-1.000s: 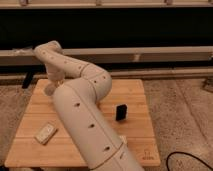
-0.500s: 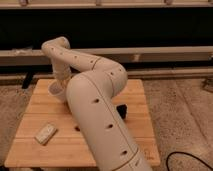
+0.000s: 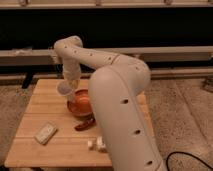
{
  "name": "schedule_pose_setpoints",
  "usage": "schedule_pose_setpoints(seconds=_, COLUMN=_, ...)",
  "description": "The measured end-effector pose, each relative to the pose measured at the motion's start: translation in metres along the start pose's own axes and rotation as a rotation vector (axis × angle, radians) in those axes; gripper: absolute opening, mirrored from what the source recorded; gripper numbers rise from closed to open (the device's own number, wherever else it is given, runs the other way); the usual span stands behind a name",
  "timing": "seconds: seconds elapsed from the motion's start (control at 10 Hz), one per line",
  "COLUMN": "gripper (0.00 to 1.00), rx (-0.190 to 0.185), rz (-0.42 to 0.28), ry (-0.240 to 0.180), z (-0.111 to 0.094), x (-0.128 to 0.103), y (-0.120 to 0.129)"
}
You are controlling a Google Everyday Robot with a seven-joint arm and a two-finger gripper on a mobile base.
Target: Place the ceramic cup in the ceramic bowl
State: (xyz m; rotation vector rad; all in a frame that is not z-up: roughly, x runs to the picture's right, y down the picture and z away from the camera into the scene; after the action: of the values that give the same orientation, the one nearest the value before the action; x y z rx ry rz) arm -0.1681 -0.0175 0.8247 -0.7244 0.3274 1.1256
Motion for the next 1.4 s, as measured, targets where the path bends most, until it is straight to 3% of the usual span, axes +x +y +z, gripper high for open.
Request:
schedule_pose_setpoints(seconds=0.3, gripper=0.00, rx=-0.014, rz=0.041, ry=-0.031, z=-0.009, x=0.022, y=-0.009)
schedule_pose_setpoints(seconds=0.6, gripper=0.04, rx=-0.011, rz=0.071, ry=-0.031, z=-0.006, x=0.037, y=-0.025)
schedule_pose_setpoints(seconds=0.9, gripper=0.33, rx=-0.019, rz=0.083, ry=-0.034, z=0.003, x=0.031, y=-0.017)
schedule_pose_setpoints(seconds=1.0, gripper=0.47, rx=-0.020, rz=0.083, ry=-0.034, z=0.006, x=0.029, y=-0.016)
schedule_pose_setpoints(seconds=1.1, gripper=0.52, rx=-0.020, rz=0.084, ry=-0.035, z=0.007, x=0.029, y=-0.018)
schedule_pose_setpoints(seconds=1.4, gripper=0.88, rx=-0.021, rz=0.101, ry=-0.042, z=0.014, x=0.029, y=-0.021)
